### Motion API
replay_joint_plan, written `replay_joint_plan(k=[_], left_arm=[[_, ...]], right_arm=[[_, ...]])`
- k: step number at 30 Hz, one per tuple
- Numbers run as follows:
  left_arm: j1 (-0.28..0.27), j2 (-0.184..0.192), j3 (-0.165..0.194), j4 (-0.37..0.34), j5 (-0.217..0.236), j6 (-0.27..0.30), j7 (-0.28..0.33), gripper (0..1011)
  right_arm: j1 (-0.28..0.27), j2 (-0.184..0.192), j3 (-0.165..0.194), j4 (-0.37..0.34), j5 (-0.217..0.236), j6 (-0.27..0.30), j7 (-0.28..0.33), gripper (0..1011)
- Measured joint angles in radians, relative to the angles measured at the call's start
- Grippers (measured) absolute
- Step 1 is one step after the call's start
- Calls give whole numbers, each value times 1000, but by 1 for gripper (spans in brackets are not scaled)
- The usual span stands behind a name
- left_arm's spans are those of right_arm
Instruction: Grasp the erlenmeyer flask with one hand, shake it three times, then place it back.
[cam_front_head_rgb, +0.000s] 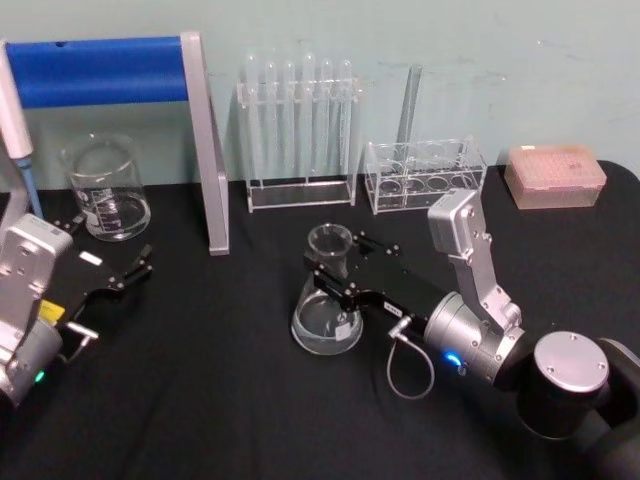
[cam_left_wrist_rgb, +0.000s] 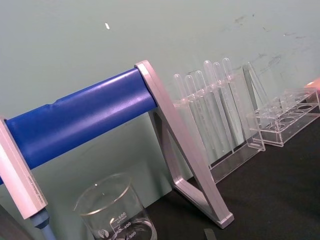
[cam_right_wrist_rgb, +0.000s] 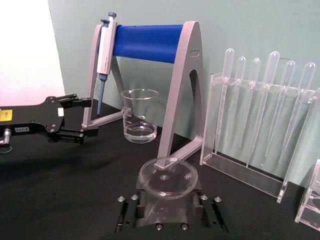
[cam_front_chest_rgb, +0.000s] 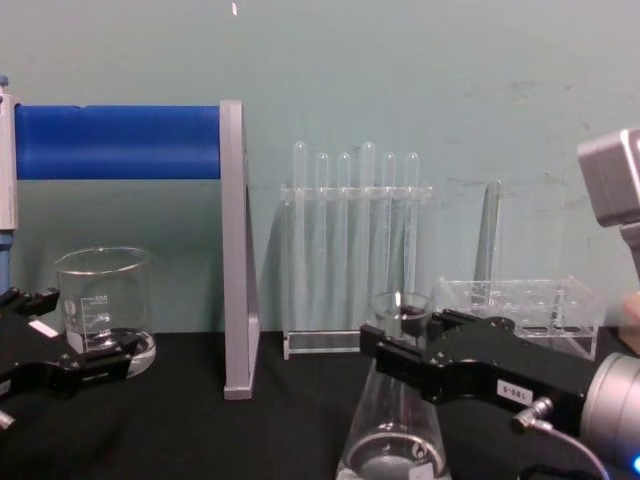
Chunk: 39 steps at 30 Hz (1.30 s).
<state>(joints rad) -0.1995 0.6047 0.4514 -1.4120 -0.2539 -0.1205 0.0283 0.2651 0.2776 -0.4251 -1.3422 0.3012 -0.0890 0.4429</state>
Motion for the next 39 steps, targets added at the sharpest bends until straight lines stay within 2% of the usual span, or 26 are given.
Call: replay_joint_plan(k=[1,3,6,7,10,14,17,28,33,39], left_arm=[[0,0,0,0,0,0,0,1001],[0,0,0,0,0,0,0,1001],[0,0,0,0,0,0,0,1001],[0,0,0,0,0,0,0,1001],[0,0,0,0,0,0,0,1001],[0,0,0,0,0,0,0,1001],[0,0,0,0,0,0,0,1001],[0,0,0,0,0,0,0,1001],[0,0,0,0,0,0,0,1001],[0,0,0,0,0,0,0,1001]], right_arm=[[0,0,0,0,0,0,0,528],[0,0,0,0,1,0,0,628],[0,0,1,0,1,0,0,690],[0,0,1,0,1,0,0,744],[0,0,1,0,1,0,0,798],[0,0,1,0,1,0,0,941],[0,0,1,0,1,0,0,1000],[0,4,1,0,4,-1,8,1002],[-13,35,1,-23,19,-4,44,1003],[-44,93,4,-74,48,-6,94,1003]])
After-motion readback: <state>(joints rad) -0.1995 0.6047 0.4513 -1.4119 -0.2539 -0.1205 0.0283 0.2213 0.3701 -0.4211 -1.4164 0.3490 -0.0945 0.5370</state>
